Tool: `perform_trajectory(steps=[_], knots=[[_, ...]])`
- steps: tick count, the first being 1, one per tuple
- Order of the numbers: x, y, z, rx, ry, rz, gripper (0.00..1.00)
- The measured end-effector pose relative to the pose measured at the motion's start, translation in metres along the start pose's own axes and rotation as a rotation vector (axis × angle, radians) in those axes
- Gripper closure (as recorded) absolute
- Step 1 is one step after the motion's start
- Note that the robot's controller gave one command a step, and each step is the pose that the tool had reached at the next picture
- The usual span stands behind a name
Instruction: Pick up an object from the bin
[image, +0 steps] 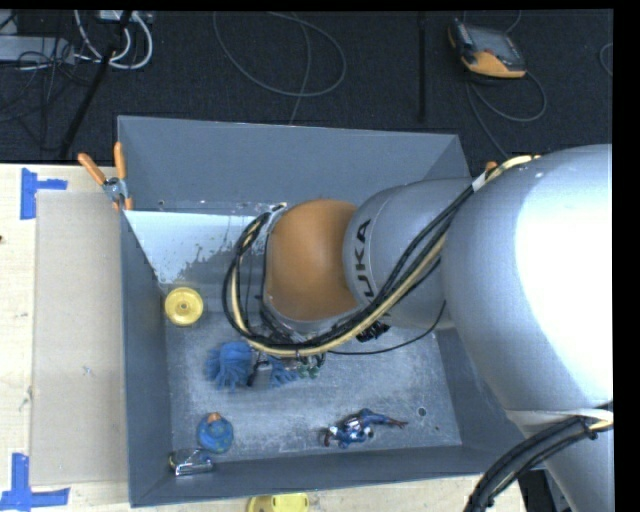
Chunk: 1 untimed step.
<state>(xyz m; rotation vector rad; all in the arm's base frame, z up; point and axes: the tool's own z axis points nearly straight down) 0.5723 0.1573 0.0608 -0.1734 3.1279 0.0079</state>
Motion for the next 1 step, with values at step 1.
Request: perform_trajectory(steps=[1], knots=[[0.0003, -0.0005, -0.0006, 0.000, 0.000, -0.001, 1.00]])
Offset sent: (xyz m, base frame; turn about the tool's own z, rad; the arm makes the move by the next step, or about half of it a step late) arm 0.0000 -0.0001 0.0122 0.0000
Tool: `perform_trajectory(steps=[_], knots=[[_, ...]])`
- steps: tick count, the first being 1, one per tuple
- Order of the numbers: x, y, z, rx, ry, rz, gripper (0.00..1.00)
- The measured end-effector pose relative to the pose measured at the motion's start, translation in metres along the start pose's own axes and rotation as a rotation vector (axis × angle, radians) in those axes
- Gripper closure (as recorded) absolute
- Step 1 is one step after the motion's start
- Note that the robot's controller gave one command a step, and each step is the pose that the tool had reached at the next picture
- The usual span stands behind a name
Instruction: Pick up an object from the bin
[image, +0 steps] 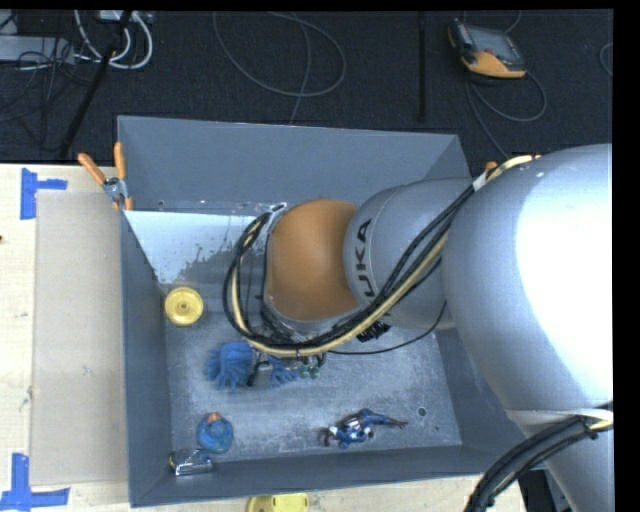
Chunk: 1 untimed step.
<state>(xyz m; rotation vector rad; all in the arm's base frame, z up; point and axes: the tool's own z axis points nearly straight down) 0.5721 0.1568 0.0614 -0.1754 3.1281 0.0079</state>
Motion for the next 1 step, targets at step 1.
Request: perform_trajectory(steps=[1], knots=[[0.0003, -0.0001, -0.0017, 0.001, 0.002, 0.000, 1.00]])
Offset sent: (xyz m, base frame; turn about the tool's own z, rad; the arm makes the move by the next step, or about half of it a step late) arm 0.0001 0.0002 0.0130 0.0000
